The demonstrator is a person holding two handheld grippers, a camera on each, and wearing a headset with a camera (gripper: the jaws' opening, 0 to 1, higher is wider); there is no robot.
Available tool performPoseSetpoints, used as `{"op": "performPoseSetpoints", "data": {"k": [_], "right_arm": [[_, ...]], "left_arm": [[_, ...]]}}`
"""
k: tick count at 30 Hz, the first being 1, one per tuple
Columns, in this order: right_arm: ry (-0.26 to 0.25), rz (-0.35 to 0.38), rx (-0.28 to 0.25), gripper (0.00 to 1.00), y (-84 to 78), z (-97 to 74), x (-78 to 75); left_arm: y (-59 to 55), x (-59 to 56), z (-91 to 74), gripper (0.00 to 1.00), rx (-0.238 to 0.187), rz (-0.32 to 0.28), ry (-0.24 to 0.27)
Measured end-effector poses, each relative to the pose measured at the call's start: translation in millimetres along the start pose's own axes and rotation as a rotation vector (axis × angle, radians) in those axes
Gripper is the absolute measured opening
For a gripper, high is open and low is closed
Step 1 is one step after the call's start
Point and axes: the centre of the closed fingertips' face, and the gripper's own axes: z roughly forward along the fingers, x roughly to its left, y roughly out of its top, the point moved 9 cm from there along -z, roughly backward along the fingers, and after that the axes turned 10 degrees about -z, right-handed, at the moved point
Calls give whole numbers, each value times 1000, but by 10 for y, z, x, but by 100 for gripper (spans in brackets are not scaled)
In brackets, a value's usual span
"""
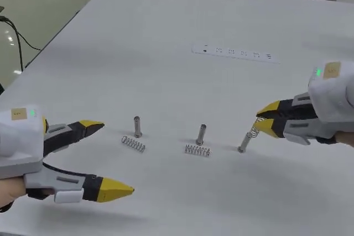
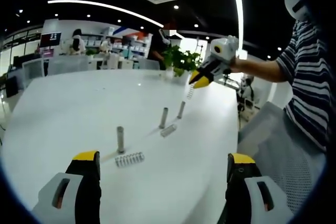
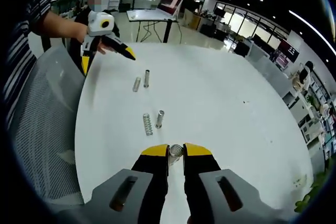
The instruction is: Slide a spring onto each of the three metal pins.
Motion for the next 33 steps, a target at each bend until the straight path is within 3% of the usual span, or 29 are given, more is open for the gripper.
{"op": "performPoseSetpoints", "data": {"k": [13, 33], "right_arm": [[-7, 32, 26, 7, -56, 106, -62], [30, 51, 76, 7, -200, 336, 17]], "left_arm": [[12, 16, -55, 98, -7, -3, 10], [16, 5, -74, 95, -9, -10, 10]]}}
